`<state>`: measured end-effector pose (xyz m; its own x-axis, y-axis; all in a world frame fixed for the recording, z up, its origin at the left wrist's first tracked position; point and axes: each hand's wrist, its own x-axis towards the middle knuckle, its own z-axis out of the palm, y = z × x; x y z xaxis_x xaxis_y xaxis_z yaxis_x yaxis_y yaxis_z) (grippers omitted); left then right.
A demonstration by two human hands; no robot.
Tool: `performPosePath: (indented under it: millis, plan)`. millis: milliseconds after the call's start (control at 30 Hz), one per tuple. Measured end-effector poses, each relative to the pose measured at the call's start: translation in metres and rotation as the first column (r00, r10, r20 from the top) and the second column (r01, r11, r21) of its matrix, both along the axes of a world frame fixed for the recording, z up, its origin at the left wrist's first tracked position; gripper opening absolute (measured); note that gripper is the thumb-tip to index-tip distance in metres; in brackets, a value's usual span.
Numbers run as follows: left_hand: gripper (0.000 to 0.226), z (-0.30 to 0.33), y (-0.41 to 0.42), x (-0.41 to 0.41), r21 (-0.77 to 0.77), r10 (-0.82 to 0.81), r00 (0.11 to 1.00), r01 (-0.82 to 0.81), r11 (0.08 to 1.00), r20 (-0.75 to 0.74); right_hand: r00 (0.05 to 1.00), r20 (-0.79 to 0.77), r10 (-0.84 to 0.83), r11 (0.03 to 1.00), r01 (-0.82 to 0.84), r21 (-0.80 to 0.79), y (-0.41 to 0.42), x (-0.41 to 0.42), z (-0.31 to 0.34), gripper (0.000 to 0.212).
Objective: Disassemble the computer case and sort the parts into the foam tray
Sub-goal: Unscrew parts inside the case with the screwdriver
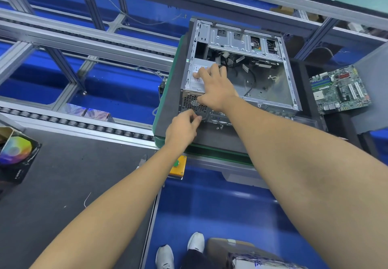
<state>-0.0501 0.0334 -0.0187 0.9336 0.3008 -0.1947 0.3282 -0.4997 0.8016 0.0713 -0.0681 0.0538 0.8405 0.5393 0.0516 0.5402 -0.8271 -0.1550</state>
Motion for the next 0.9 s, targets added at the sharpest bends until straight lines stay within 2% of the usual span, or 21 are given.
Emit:
performPosePath:
  millis: [33,133,233,300,400,533,667,800,900]
  plan:
    - [0.024,-0.007,-0.002,0.000,0.145,-0.041,0.999,0.041,0.989,-0.001,1.000,0.003,0.003,1.000,-0.003,0.005,0.000,0.000,0.000,0.069]
    - [0.024,-0.020,-0.012,0.006,0.407,-0.200,0.978,0.162,0.899,0.053,1.000,0.005,0.003,1.000,-0.003,0.008,-0.001,0.000,-0.001,0.068]
    - [0.028,-0.031,-0.024,0.018,0.621,-0.384,0.923,0.278,0.733,0.040,1.000,0.005,0.001,1.000,-0.001,0.003,-0.001,0.001,-0.001,0.068]
    - [0.030,-0.036,-0.030,0.024,0.707,-0.450,0.893,0.321,0.631,-0.004,1.000,0.005,0.000,1.000,0.000,0.003,-0.001,0.002,0.000,0.068]
    - [0.030,-0.044,-0.031,0.029,0.767,-0.481,0.876,0.332,0.549,-0.034,1.000,0.002,0.003,1.000,-0.003,0.005,0.000,0.001,0.000,0.068]
    - [0.032,-0.047,-0.027,0.032,0.803,-0.492,0.869,0.325,0.500,-0.044,1.000,0.010,0.004,1.000,-0.004,0.001,0.000,0.002,-0.001,0.067]
    - [0.030,-0.052,-0.025,0.030,0.850,-0.618,0.786,0.339,0.404,-0.019,1.000,0.015,0.002,1.000,-0.002,0.006,-0.001,0.001,-0.001,0.068]
    - [0.034,-0.053,-0.019,0.031,0.859,-0.632,0.772,0.278,0.429,0.066,1.000,0.016,0.000,1.000,-0.001,0.013,0.000,0.001,-0.001,0.068]
    - [0.023,-0.051,-0.012,0.029,0.871,-0.650,0.736,0.180,0.458,0.189,1.000,0.015,0.000,1.000,-0.001,0.015,0.000,0.002,-0.002,0.069]
